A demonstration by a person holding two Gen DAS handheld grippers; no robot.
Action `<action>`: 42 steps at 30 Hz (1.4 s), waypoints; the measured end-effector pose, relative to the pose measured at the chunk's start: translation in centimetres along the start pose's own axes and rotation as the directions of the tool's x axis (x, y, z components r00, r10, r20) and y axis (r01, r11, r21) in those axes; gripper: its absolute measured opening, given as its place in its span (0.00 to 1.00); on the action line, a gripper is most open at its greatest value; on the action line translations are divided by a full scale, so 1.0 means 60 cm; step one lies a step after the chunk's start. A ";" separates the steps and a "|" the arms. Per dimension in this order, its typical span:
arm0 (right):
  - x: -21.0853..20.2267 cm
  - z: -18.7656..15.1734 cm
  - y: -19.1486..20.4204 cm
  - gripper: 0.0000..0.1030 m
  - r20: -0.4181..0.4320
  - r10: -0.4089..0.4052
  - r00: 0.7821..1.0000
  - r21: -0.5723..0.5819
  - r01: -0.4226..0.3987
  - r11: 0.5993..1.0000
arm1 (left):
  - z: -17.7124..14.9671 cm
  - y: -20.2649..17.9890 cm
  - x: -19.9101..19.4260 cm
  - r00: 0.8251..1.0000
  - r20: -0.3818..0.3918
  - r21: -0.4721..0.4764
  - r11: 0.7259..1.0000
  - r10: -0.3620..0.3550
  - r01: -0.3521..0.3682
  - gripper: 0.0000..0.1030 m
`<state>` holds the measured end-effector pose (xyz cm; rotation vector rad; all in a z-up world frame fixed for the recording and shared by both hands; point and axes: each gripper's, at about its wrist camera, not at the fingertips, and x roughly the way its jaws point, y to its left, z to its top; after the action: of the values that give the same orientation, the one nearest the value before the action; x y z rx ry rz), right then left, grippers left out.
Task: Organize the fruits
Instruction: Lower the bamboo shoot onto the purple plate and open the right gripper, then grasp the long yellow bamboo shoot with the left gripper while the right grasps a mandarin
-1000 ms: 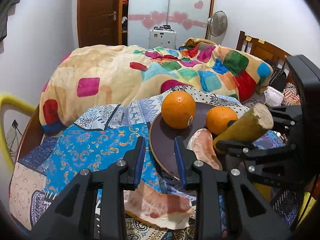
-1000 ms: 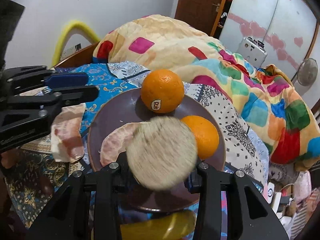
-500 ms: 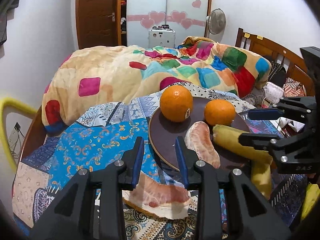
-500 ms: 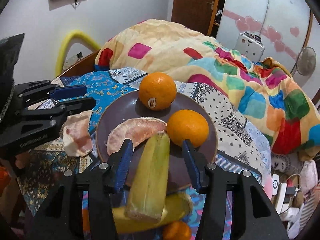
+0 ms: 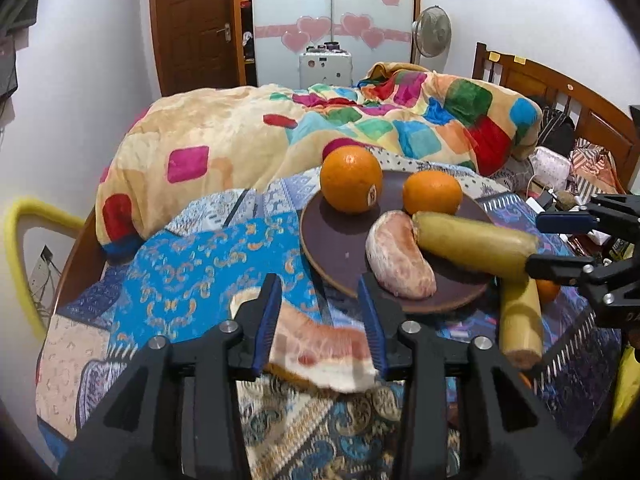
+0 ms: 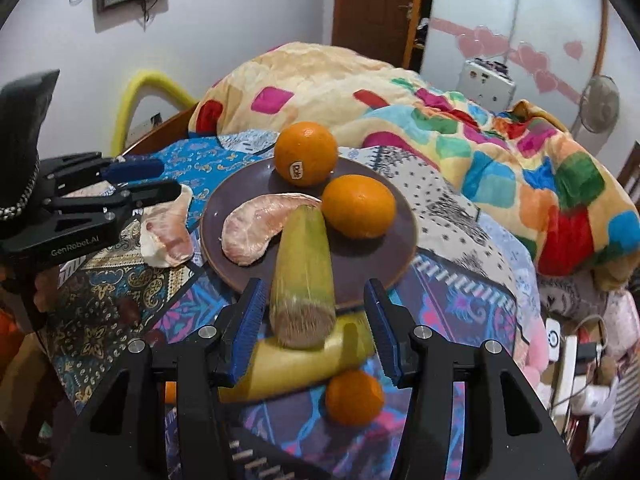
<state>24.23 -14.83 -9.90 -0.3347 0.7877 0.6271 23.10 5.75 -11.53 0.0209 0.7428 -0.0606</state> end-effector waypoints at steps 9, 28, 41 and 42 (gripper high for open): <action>-0.046 -0.065 0.017 0.52 0.040 -0.035 0.999 0.036 0.033 0.999 | -0.038 -0.030 -0.047 1.000 -0.024 -0.013 1.000 -0.008 0.007 0.63; -0.016 -0.102 -0.048 0.52 0.035 -0.038 0.999 0.112 0.034 0.993 | -0.024 -0.185 -0.005 0.992 -0.078 0.111 0.988 -0.098 0.106 0.67; -0.002 -0.112 -0.065 0.30 0.024 0.048 0.999 0.135 -0.051 0.989 | -0.022 -0.216 0.024 0.979 -0.128 0.123 0.977 -0.156 0.172 0.63; -0.007 -0.115 -0.067 0.30 0.027 0.047 0.999 0.138 -0.050 0.989 | -0.022 -0.219 0.027 0.978 -0.135 0.122 0.977 -0.160 0.177 0.60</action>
<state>22.76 -21.54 -13.99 -0.1813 0.8143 0.6171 22.55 -7.37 -13.56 0.0897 0.8633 -0.2735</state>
